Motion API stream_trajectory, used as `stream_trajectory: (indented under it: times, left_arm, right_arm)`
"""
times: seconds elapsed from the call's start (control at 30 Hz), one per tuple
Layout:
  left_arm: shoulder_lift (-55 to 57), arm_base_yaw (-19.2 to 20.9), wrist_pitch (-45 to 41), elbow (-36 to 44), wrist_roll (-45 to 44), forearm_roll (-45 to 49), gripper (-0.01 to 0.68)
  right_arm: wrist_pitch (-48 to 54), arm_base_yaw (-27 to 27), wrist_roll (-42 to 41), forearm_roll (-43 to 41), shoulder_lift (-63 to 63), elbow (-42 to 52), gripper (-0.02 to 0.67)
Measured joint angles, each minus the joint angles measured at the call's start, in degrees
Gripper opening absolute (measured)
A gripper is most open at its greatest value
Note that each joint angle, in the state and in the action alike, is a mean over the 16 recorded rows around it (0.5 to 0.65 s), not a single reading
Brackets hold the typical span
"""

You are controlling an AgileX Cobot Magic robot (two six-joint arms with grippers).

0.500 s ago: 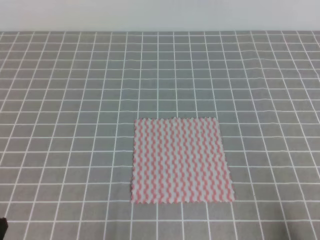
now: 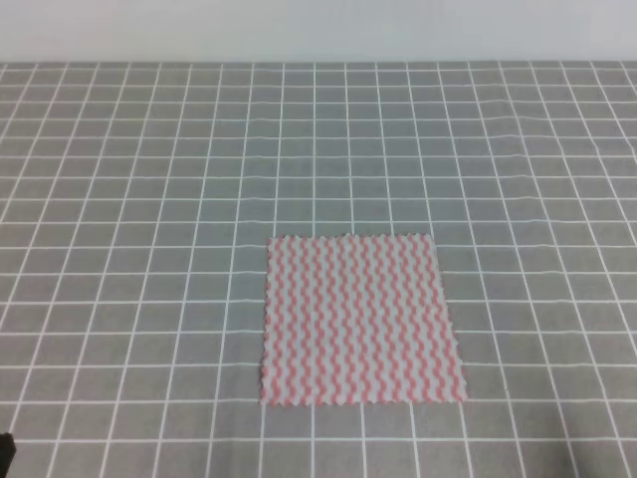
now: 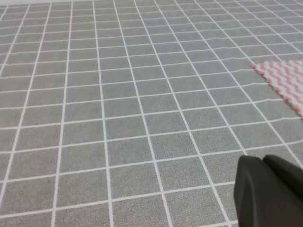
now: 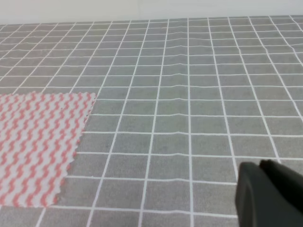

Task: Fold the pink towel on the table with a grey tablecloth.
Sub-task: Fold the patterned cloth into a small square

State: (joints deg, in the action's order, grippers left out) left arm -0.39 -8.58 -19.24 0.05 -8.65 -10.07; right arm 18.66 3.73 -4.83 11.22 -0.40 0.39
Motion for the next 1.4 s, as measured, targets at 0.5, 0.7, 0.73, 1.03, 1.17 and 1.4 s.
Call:
stream_trajectory:
  times: [0.5, 0.7, 0.73, 1.03, 1.17, 1.4]
  left_arm:
    - [-0.19, 0.01, 1.75, 0.25, -0.01, -1.61, -0.004]
    - [-0.17, 0.01, 4.2, 0.24, 0.0, -7.41, -0.003]
    - [-0.16, 0.01, 4.74, 0.24, 0.0, -8.73, -0.003]
    - [-0.24, 0.02, 11.07, 0.23, -0.14, -22.11, -0.003]
    - [-0.24, 0.02, 13.79, 0.22, -0.27, -25.83, -0.003]
    - [-0.3, 0.03, 16.14, 0.23, -0.45, -28.72, -0.002]
  right_arm:
    - [-5.28, 0.02, 0.02, 4.64, -0.08, 0.29, -0.017]
    - [-10.32, 0.02, 0.03, 13.18, -0.08, 0.22, -0.017]
    - [-11.09, 0.02, 0.04, 15.22, -0.08, 0.22, -0.017]
    - [-14.18, -0.01, -0.02, 30.71, 0.04, -0.07, -0.017]
    - [-14.16, 0.02, -0.15, 34.54, -0.08, 0.22, -0.017]
    - [-12.73, 0.02, -0.91, 35.66, -0.11, 0.21, -0.016]
